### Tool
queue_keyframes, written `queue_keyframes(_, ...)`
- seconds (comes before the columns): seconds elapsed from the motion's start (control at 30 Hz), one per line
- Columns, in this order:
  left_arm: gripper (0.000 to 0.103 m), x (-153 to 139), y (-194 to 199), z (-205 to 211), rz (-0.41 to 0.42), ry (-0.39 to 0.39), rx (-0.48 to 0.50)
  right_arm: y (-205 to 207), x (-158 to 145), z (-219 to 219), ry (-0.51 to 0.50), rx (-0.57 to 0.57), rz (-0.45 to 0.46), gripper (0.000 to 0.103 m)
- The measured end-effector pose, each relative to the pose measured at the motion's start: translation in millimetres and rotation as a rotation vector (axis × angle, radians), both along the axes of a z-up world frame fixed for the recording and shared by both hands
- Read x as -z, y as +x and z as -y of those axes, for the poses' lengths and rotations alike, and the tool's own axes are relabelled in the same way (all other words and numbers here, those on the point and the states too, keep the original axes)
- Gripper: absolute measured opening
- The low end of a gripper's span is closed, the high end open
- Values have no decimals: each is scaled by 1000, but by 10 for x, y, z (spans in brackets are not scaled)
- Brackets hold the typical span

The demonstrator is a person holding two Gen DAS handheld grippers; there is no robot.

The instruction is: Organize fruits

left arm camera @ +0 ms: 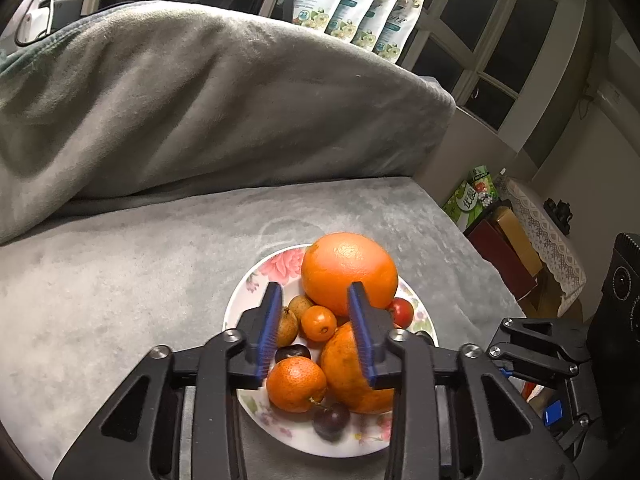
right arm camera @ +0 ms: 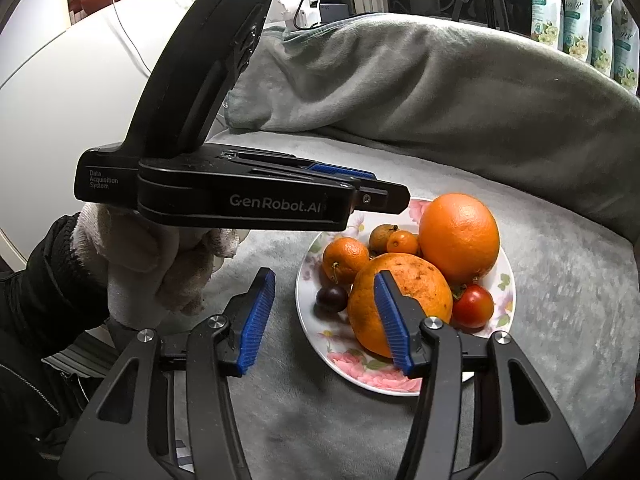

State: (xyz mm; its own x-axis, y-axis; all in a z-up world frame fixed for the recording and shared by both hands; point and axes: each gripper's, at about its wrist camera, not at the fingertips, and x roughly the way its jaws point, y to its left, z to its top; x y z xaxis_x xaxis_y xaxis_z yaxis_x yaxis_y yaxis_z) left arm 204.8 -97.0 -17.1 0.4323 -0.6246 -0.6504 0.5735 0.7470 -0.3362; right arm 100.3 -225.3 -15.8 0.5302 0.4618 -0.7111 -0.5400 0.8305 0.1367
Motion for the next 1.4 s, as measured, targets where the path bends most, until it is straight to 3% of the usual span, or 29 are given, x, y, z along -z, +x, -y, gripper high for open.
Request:
queue_keyframes(0.1, 51, -18, -23, -3, 9, 3, -3, -20, -1, 9, 2, 5, 0, 55)
queue_keyframes(0.17, 51, -28, -32, -8, 11, 2, -3, -43, -4, 26, 3, 10, 0, 56)
queue_keyframes(0.27, 58, -44, -41, -15, 16, 3, -5, -62, -19, 52, 4, 19, 7, 67)
queue_keyframes(0.47, 59, -72, -72, -27, 23, 5, -12, -119, -55, 98, 2, 33, 19, 70)
queue_keyframes(0.53, 66, -81, -86, -26, 27, 8, -16, -125, -54, 124, 2, 40, 21, 77)
queue_keyframes(0.9, 72, -152, -171, -59, 51, 31, -49, -173, -57, 256, -3, 117, 38, 88)
queue_keyframes(1.17, 72, -171, -232, -91, 64, 37, -68, -217, -72, 415, -25, 245, 64, 90)
queue_keyframes(1.4, 72, -203, -321, -103, 93, 46, -80, -250, -131, 516, -19, 326, 109, 99)
